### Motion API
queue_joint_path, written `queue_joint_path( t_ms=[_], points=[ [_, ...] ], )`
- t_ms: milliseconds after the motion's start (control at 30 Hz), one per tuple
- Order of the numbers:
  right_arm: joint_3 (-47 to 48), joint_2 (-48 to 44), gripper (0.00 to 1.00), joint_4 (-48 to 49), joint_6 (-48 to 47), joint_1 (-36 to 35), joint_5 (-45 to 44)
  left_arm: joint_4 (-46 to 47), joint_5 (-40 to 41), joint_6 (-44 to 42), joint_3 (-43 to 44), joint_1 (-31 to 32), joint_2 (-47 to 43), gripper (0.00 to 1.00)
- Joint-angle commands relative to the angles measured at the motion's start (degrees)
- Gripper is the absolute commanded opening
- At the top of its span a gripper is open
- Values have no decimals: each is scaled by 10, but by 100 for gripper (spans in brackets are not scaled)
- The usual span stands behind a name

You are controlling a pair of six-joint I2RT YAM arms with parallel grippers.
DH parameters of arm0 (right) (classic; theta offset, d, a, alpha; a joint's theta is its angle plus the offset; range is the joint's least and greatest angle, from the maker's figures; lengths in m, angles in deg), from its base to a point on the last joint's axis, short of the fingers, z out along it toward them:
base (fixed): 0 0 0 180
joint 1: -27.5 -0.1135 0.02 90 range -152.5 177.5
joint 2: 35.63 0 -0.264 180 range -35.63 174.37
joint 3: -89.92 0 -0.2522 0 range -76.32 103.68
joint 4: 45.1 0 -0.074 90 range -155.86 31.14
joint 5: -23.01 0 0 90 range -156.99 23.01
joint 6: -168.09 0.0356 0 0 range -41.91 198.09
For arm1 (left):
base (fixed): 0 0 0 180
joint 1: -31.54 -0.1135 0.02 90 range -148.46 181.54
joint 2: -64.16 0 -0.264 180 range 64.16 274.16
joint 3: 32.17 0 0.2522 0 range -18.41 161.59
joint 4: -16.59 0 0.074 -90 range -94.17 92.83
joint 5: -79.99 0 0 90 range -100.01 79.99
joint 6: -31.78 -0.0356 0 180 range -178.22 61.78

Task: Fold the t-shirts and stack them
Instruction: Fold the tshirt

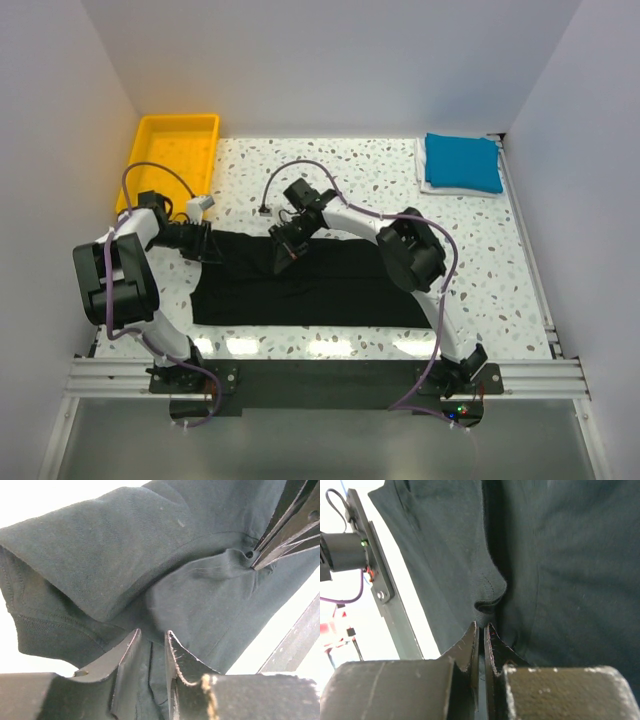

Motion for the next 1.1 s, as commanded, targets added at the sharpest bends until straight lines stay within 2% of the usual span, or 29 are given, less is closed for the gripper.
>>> queue_joint_path(
  t_ms=[0,33,67,167,500,600,700,733,833,933,1067],
  points=[
    [-18,-50,0,4,-17,-5,19,-14,-23,-23,20,1,4,29],
    [-23,-51,0,5,-18,-6,19,-13,-22,-22,20,1,3,30],
    [-31,-52,0,5,-20,-6,20,-10,-20,-21,21,1,4,39],
    [-42,-55,0,5,-24,-9,22,-9,-22,-20,21,3,5,50],
    [-55,-64,0,-8,-46,-13,25,-38,-51,-62,14,54,-4,59],
    [-55,-69,0,-16,-49,-13,26,-35,-53,-63,12,62,-3,55],
    [-61,-76,0,-23,-72,-13,26,-40,-50,-75,13,66,-4,34],
    [-61,-78,0,-25,-75,-12,25,-45,-48,-81,16,66,-5,23],
    [-62,-82,0,-39,-92,-12,20,-79,-46,-131,18,67,-17,9],
    [-62,-85,0,-54,-115,-13,9,-126,-46,-203,16,67,-32,3],
    [-67,-86,1,-73,-137,-13,-1,-186,-37,-307,1,68,-54,3]
  ],
)
